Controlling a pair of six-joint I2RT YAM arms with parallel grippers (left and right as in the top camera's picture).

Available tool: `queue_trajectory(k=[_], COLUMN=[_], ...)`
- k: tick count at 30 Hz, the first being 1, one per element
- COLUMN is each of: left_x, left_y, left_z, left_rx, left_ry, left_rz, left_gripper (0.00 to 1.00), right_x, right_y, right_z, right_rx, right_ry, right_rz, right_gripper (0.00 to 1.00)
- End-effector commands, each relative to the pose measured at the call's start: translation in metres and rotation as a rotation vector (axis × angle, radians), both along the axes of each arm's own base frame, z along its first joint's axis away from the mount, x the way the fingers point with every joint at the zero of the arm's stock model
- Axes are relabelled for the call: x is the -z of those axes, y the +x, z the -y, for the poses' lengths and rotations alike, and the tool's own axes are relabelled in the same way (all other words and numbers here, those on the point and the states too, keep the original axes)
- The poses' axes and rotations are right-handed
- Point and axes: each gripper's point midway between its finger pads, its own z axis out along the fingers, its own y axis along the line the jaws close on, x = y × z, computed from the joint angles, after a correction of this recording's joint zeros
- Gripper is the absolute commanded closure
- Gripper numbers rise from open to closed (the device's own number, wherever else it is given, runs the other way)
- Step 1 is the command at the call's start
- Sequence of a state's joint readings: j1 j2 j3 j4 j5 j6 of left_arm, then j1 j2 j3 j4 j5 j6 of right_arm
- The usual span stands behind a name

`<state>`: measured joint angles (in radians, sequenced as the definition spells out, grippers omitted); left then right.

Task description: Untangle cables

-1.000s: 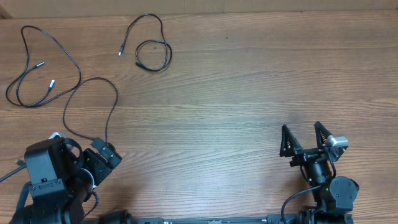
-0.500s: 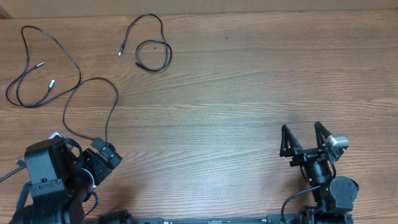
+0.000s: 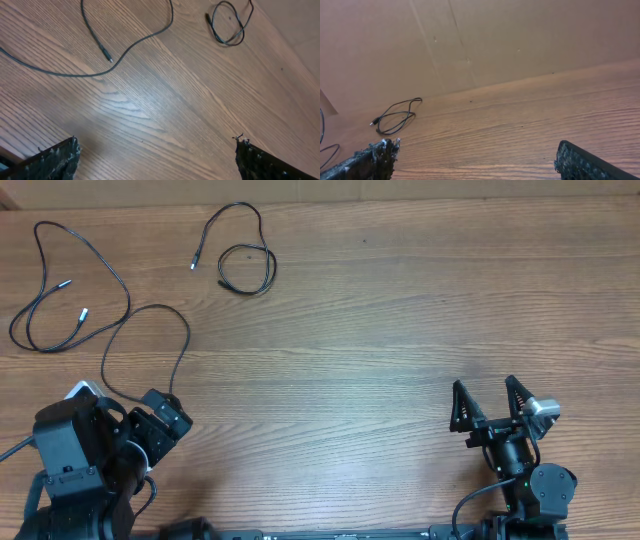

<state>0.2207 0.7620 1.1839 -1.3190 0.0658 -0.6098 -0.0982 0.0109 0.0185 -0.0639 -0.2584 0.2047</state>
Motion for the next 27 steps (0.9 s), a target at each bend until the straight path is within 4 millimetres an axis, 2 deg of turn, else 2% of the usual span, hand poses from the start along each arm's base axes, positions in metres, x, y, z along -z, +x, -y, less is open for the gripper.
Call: queue_trajectory(k=[1,8,11,14,17,21,24,27], left_x=[-0.004,-0.004,-0.014,-0.025,-0.037,-0.056,-0.052,-0.037], left_y=[0.003,-0.002,-0.001,-0.009,-0.024,-0.054,-0.075,-0.095], left_z=[-0.006,0.008,0.028,0.042,0.057,0.094,0.099,0.103], left_rx=[-0.058,0.001,0.176,0.287,0.378,0.601,0.624,0.619], left_ry=[-0.004,-0.053,-0.044,-0.019,-0.001,0.016,0.045,0.022], left_rz=[0.025,0.023,0.087,0.159,0.248,0.411,0.431,0.385], left_gripper=[0.01,0.01,0.01,0.01,0.01,0.01,0.01,0.01], right_x=[0.002,0.002,0.002,0.002,0.002,0.002,0.002,0.002], right_y=[0.0,0.0,0.0,0.0,0.0,0.0,0.0,0.0], right_z=[0.0,0.0,0.0,0.0,0.0,0.0,0.0,0.0], right_rx=[-0.002,-0.002,-0.002,-0.002,-0.002,-0.002,-0.002,-0.002], right_ry=[-0.02,-0.02,-0.02,-0.02,-0.02,-0.02,-0.02,-0.02], right_rz=[0.007,0.006,0.006,0.007,0.007,0.006,0.006,0.007], right_gripper=[0.0,0.0,0.0,0.0,0.0,0.0,0.0,0.0])
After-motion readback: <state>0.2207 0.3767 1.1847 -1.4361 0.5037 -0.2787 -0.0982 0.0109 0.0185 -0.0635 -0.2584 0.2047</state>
